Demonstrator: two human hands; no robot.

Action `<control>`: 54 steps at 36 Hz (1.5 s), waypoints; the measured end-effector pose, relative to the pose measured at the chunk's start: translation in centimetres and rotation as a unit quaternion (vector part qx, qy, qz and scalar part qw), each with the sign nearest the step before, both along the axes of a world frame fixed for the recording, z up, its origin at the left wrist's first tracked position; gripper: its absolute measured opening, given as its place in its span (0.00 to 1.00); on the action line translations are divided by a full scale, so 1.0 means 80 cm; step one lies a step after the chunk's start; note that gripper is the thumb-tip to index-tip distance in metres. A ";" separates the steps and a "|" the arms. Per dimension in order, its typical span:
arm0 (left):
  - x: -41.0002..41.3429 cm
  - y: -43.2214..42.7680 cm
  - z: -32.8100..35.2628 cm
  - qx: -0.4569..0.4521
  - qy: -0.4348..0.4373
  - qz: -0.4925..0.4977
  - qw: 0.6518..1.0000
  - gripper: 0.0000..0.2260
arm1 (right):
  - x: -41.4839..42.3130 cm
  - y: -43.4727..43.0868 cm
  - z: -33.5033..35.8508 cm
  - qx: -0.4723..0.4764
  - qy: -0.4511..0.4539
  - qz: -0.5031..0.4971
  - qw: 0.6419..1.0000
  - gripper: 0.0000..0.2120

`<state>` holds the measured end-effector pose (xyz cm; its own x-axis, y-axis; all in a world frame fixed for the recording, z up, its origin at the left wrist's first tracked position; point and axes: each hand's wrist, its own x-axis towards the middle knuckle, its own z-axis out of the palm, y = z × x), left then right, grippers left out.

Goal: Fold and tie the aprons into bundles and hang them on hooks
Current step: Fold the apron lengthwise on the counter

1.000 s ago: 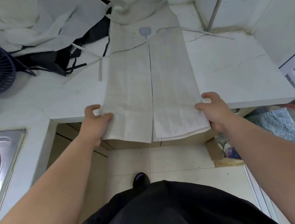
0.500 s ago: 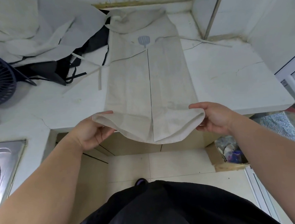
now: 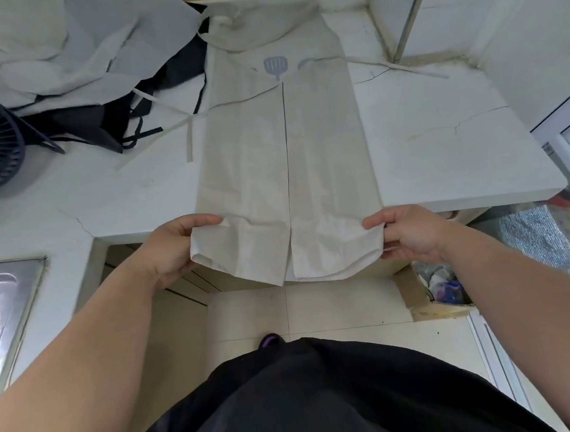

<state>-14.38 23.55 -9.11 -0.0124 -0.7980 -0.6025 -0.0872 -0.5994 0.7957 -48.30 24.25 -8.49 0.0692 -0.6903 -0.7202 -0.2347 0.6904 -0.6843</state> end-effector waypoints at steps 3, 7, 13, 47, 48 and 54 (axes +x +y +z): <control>0.007 0.004 0.001 -0.003 0.007 -0.026 1.000 0.20 | -0.001 0.005 -0.002 -0.016 0.012 0.010 1.000 0.09; 0.011 0.009 0.001 0.000 0.019 -0.007 1.000 0.13 | -0.003 0.006 -0.003 -0.043 0.028 -0.017 0.999 0.14; 0.002 0.001 -0.014 -0.032 -0.072 0.065 0.995 0.07 | 0.001 0.004 -0.004 -0.062 0.046 -0.063 0.995 0.11; -0.045 -0.045 -0.022 -0.308 -0.499 -0.230 0.777 0.26 | 0.053 -0.049 -0.019 -0.325 0.462 0.234 0.792 0.36; -0.048 -0.046 -0.021 -0.274 -0.492 -0.309 0.767 0.28 | 0.059 -0.050 -0.020 -0.293 0.450 0.295 0.790 0.39; -0.041 -0.059 -0.022 -0.167 -0.526 -0.467 0.691 0.44 | 0.058 -0.060 -0.028 -0.213 0.477 0.416 0.744 0.39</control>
